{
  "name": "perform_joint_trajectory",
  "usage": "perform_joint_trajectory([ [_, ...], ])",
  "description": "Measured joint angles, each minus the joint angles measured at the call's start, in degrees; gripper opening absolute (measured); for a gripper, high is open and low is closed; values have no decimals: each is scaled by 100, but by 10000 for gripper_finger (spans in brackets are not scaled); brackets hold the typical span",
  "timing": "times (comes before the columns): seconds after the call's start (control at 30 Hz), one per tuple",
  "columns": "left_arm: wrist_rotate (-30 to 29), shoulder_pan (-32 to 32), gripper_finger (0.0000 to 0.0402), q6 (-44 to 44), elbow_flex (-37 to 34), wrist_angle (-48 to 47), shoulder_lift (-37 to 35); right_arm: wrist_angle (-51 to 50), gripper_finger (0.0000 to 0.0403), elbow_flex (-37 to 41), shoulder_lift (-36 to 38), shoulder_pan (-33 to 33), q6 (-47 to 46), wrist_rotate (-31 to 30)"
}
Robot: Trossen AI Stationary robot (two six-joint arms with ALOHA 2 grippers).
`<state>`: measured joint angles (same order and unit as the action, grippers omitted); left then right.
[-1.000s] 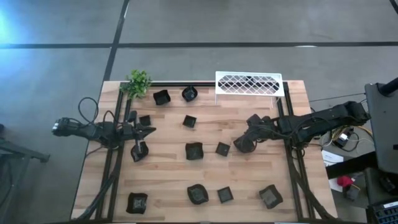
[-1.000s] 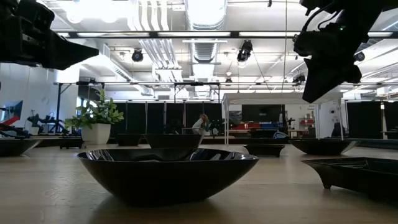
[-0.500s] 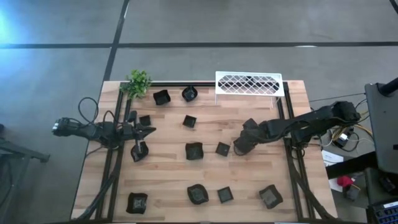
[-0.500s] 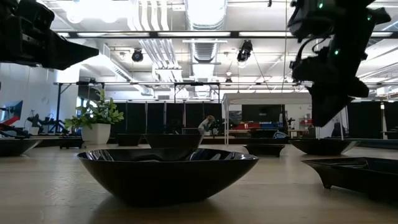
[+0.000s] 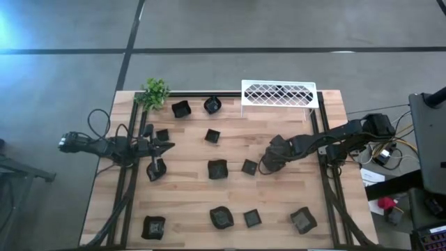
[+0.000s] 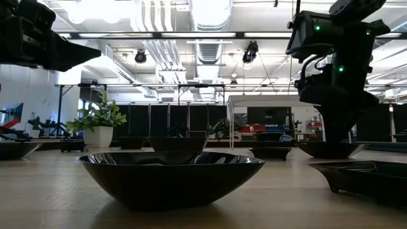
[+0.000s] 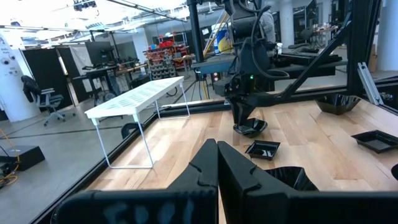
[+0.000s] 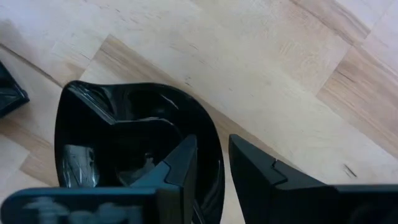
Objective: Pick & Place Mini shaped plates
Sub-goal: Put the black leaf-shaped plate on the shelf
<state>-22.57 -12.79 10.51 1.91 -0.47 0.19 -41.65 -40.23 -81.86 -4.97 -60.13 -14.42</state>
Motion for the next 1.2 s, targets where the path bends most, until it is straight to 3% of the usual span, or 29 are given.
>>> perform_joint_trajectory([
  [0.43, 0, -1, 0, -1, 0, 0, 2, 69, 75, 22, -182, 3, 26, 70],
  [0.7, 0, 0, 0, 0, 0, 0, 1, 116, 15, 7, -296, 1, 151, 298],
  [0.97, 0, 1, 0, -1, 0, 0, 2, -58, 8, -95, 388, 0, 326, 338],
  [1.2, 1, 0, 0, 0, 0, -1, 2, -784, 7, -529, 1118, 2, 359, -189],
])
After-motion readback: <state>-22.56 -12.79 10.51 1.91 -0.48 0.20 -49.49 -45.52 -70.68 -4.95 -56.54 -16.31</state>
